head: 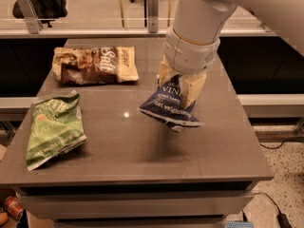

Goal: Move blue chip bag near green jalapeno chip bag

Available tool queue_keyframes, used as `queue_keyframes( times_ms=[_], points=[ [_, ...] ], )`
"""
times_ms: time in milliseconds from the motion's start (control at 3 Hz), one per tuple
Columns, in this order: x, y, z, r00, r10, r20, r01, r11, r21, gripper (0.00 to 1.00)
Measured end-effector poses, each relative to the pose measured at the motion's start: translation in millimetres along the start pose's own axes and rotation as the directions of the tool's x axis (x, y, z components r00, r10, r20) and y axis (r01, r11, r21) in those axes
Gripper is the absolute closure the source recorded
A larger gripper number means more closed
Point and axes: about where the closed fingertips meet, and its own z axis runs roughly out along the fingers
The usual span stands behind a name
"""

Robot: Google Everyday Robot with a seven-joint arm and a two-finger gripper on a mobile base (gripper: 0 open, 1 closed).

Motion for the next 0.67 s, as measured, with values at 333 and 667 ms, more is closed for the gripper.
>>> queue_keyframes(
  times_ms=[333,667],
  points=[
    [-3.4,-11.9,-1.4,1.0,-0.021,-0.011,0.021,0.9997,0.012,1.0],
    [-11.3,-32.0,-3.2,0.998,-0.063,-0.025,0.064,0.9978,0.02,1.0]
  ],
)
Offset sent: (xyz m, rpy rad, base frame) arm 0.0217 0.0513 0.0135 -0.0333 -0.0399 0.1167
